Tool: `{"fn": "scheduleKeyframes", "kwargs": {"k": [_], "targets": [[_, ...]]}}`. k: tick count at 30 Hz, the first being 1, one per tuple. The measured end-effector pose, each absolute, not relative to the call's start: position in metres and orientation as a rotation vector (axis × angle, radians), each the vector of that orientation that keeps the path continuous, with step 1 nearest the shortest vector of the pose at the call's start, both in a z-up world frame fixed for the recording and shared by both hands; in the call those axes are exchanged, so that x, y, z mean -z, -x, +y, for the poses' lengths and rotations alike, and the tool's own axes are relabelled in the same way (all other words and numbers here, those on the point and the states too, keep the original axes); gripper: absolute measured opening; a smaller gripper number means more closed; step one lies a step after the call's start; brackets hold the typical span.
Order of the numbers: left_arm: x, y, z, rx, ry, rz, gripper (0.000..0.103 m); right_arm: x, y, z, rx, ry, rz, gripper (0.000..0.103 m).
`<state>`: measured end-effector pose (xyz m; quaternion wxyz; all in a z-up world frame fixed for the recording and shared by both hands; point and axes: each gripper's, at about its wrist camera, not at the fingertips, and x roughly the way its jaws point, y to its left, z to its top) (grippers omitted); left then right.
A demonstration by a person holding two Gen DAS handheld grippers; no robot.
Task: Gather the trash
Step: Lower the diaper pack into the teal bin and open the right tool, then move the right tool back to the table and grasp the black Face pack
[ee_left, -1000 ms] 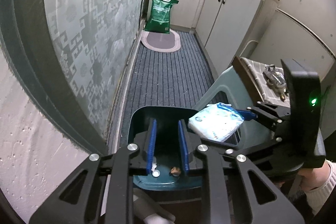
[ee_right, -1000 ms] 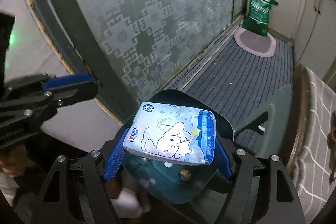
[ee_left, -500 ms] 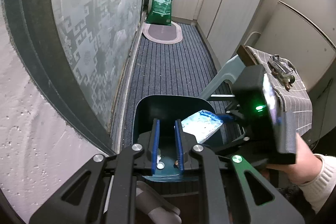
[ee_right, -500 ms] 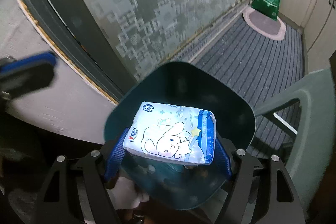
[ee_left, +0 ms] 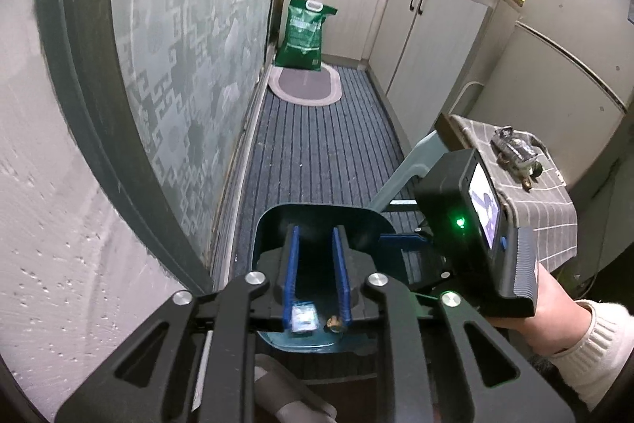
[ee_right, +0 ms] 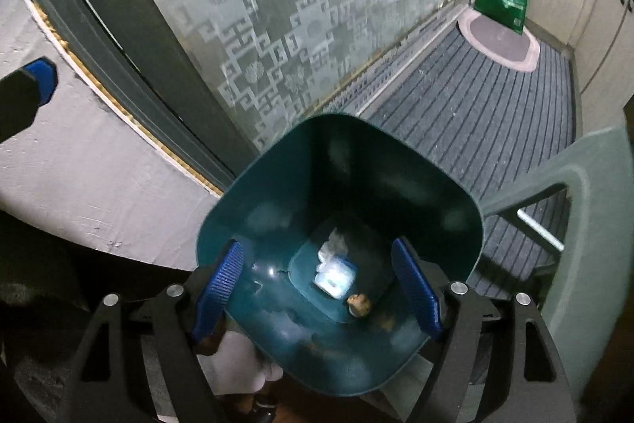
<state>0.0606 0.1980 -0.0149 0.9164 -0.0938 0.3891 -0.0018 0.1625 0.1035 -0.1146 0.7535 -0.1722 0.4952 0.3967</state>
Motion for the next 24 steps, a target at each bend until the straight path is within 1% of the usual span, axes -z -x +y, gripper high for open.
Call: {"fn": "scheduleKeyframes", "kwargs": {"k": [1,4,7,15,17,24], "targets": [[0.012,-0.060,0.196,0.009,0.191,0.792,0.024,0.111,-0.162,0.103,-0.872,0.369,1.072,0.065],[0.003,-0.058,0.189,0.026,0.182,0.760,0.028,0.091,-0.161,0.100,-0.890,0.343,1.020,0.056],[-0.003,-0.059,0.186,0.030,0.189,0.737,0.032,0.068,-0.160,0.091,-0.898,0.318,0.957,0.051],[-0.018,-0.068,0.169,0.054,0.207,0.689,0.039,0.013,-0.167,0.041,-0.847,0.257,0.809,0.049],[-0.019,-0.072,0.160,0.067,0.201,0.688,0.043,0.005,-0.170,0.027,-0.817,0.255,0.785,0.049],[-0.018,-0.088,0.121,0.131,0.167,0.695,0.048,-0.011,-0.190,-0.027,-0.729,0.229,0.748,0.049]]}}
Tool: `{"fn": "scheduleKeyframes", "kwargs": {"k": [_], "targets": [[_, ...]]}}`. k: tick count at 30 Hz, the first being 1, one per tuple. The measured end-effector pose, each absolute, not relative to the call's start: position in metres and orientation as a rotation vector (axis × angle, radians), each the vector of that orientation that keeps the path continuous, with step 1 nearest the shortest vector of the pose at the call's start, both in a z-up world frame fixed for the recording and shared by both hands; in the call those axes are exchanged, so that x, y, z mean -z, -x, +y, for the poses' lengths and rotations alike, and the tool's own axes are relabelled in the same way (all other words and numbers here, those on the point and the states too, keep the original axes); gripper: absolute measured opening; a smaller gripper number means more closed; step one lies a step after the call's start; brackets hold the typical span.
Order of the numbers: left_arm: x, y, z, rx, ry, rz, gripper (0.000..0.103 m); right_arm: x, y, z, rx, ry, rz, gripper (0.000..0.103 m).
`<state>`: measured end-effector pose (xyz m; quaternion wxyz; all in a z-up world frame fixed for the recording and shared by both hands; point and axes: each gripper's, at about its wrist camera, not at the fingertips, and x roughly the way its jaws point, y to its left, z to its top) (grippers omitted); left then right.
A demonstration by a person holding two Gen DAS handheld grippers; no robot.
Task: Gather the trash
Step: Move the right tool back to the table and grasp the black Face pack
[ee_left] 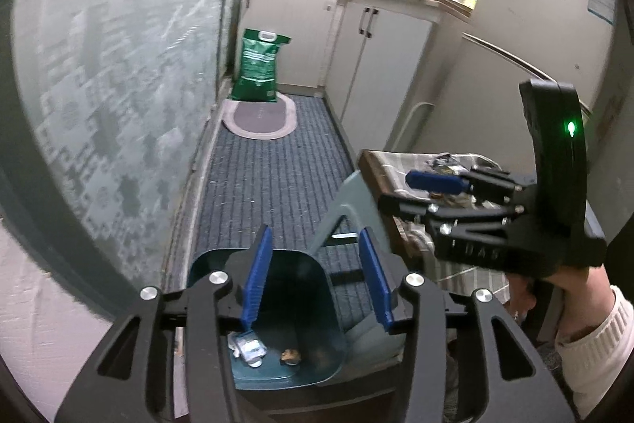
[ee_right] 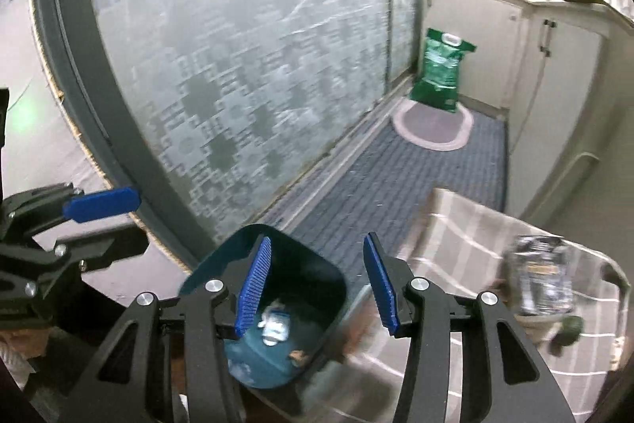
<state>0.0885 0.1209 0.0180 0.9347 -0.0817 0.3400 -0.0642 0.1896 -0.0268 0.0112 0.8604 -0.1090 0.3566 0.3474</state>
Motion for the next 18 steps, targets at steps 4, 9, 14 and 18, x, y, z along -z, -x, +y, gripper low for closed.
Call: {"fn": "scheduleKeyframes", "kwargs": {"k": [4,9,14,18], "targets": [[-0.017,-0.096,0.097,0.171,0.146,0.699,0.049,-0.018,-0.199,-0.059,-0.684,0.190,0.740,0.049],[-0.015,-0.108,0.067,0.216,0.134,0.706,0.049,-0.023,-0.209,-0.098,-0.619,0.155,0.734,0.049],[-0.007,-0.118,0.044,0.247,0.125,0.726,0.050,-0.024,-0.216,-0.124,-0.573,0.138,0.728,0.058],[0.000,-0.127,0.031,0.272,0.128,0.749,0.050,-0.019,-0.229,-0.144,-0.541,0.123,0.746,0.064]]}}
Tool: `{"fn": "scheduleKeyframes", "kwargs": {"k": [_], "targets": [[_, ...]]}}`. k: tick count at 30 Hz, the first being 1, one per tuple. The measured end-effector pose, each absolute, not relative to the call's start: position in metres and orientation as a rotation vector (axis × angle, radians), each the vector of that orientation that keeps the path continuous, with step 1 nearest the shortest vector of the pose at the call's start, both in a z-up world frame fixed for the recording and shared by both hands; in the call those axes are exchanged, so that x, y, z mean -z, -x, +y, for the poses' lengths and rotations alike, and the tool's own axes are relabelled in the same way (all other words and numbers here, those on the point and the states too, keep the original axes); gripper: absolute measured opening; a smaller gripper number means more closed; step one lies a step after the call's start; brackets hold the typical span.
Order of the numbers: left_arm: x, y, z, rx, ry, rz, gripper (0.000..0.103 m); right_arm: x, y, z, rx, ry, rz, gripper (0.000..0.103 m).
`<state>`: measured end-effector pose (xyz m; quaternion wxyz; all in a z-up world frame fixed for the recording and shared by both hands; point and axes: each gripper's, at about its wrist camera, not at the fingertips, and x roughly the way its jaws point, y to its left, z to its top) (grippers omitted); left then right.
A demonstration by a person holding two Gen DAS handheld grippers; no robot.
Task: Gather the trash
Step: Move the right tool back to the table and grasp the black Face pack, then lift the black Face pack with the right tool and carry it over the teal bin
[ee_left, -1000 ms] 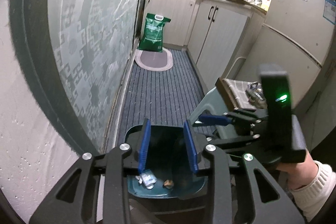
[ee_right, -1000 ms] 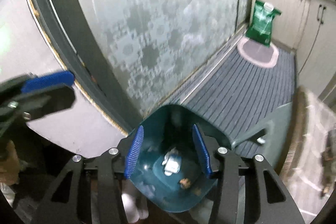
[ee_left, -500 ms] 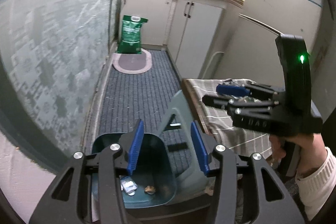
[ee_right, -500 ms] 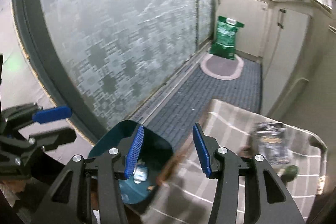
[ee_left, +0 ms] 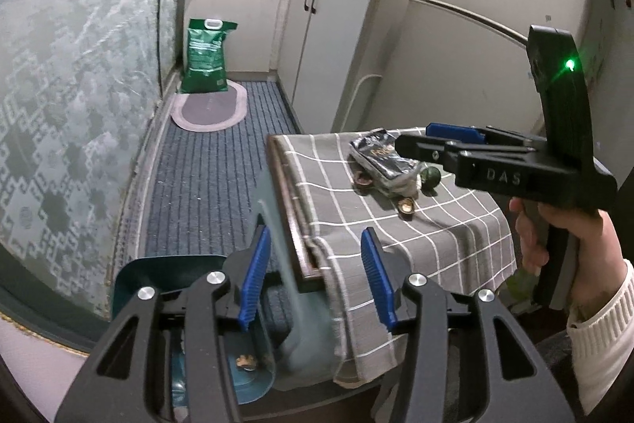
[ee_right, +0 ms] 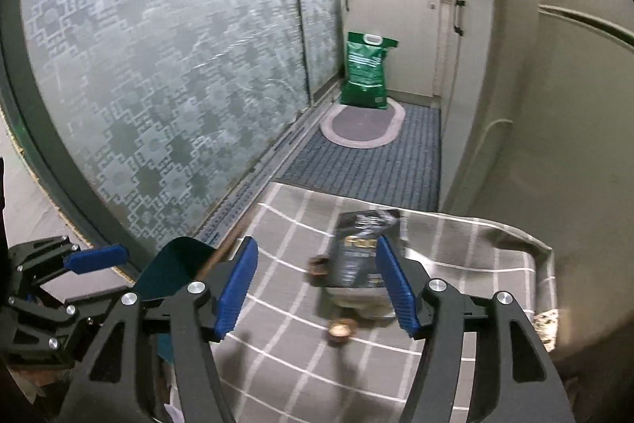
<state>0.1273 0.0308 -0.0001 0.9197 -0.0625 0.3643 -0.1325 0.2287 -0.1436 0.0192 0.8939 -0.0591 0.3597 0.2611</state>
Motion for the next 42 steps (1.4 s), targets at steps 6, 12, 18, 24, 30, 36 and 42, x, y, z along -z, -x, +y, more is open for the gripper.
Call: {"fn": "scheduleKeyframes", "kwargs": {"k": [6,12,18,24,30,36,42], "targets": [[0.007,-0.142,0.008,0.320,0.147,0.773,0.050,-0.008,-0.252,-0.165,-0.538,0.067,0.808,0.063],[0.014,-0.154,-0.013,0.348,0.143,0.790,0.050,0.005,-0.278,-0.177,-0.565,-0.026,0.887,0.046],[0.023,-0.171,-0.024,0.338,0.157,0.808,0.050,0.023,-0.297,-0.181,-0.602,-0.108,0.962,0.040],[0.032,-0.183,-0.033,0.339,0.156,0.821,0.050,0.030,-0.309,-0.182,-0.636,-0.150,0.984,0.023],[0.039,-0.188,-0.041,0.340,0.143,0.833,0.048,0.023,-0.310,-0.188,-0.677,-0.194,0.968,0.006],[0.044,-0.192,-0.041,0.360,0.184,0.845,0.048,0.013,-0.302,-0.194,-0.720,-0.232,0.952,0.000],[0.048,-0.199,-0.042,0.380,0.234,0.855,0.052,0.006,-0.294,-0.202,-0.757,-0.272,0.937,0.000]]}}
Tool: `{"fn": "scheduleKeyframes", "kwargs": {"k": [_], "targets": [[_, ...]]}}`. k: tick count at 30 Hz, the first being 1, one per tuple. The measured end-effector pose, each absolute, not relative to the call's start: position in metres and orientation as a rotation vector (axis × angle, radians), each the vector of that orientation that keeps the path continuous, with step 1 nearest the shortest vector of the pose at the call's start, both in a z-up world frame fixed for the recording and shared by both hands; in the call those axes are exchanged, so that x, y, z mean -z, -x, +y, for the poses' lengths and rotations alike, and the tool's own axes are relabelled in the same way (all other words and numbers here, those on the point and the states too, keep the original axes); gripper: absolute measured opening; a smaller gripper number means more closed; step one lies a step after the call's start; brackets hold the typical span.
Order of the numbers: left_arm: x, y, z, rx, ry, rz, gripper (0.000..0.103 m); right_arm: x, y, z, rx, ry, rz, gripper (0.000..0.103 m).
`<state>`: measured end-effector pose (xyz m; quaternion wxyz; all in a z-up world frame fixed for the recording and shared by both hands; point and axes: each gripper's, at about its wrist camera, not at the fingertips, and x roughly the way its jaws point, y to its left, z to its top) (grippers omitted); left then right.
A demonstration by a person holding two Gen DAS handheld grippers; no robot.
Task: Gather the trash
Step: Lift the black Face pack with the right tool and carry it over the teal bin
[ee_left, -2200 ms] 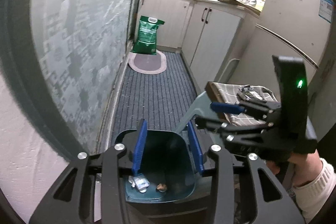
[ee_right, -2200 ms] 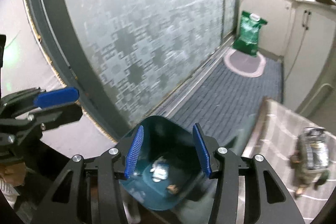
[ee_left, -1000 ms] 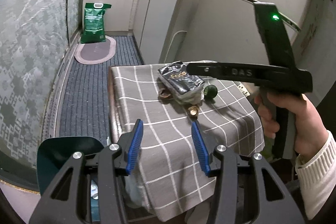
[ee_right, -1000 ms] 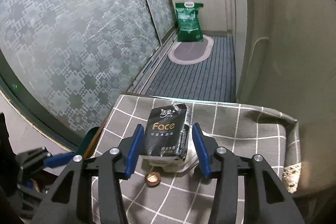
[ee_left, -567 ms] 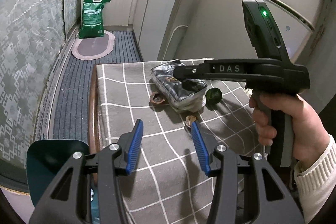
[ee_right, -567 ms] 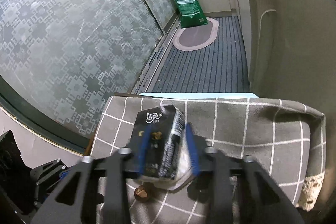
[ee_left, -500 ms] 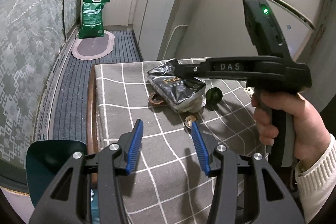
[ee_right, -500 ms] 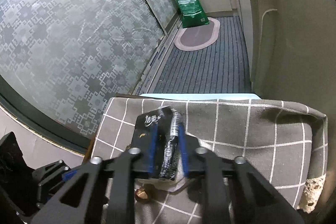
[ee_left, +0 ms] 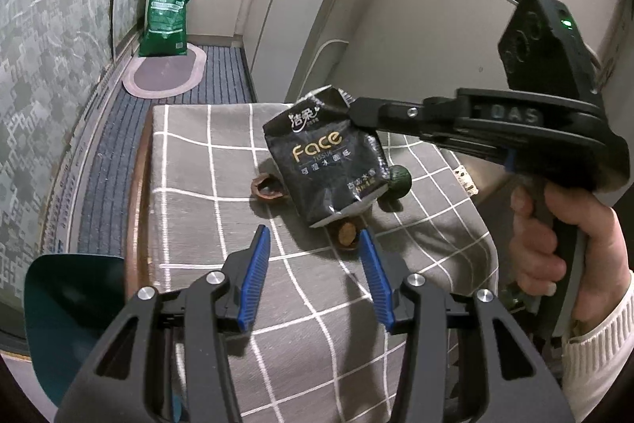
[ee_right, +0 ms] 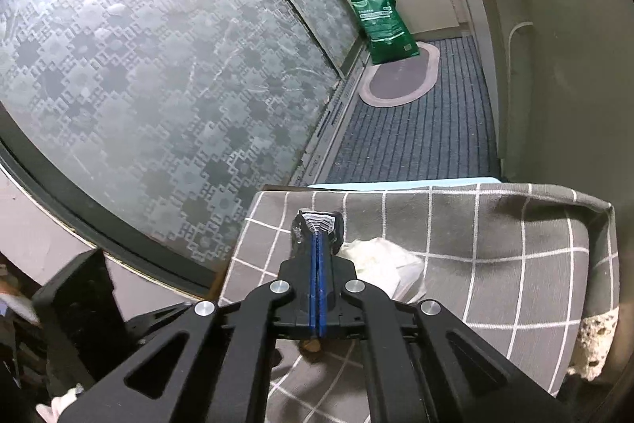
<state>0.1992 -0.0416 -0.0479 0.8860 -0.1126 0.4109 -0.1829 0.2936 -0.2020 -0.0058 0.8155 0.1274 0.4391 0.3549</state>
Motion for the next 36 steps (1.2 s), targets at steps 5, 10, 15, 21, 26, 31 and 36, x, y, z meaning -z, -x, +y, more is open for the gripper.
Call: {"fn": "scheduleKeyframes", "kwargs": {"k": [5,10,15,21,26,31,36], "targets": [[0.051,-0.204,-0.047,0.389,0.248,0.844,0.063,0.006,-0.291,-0.206,-0.775,-0.294,0.941,0.000],[0.051,-0.207,-0.054,0.415,0.282,0.840,0.069,0.007,-0.290,-0.207,-0.804,-0.327,0.947,0.000],[0.053,-0.211,-0.062,0.404,0.295,0.840,0.076,0.005,-0.285,-0.207,-0.824,-0.327,0.950,0.000],[0.052,-0.215,-0.066,0.375,0.298,0.836,0.075,0.008,-0.283,-0.208,-0.836,-0.328,0.963,0.000],[0.052,-0.215,-0.070,0.356,0.278,0.837,0.060,0.007,-0.278,-0.209,-0.841,-0.313,0.963,0.000],[0.050,-0.214,-0.067,0.352,0.275,0.835,0.058,0.006,-0.277,-0.207,-0.843,-0.307,0.962,0.000],[0.041,-0.208,-0.058,0.339,0.274,0.812,0.058,-0.002,-0.272,-0.199,-0.858,-0.300,0.951,0.000]]}}
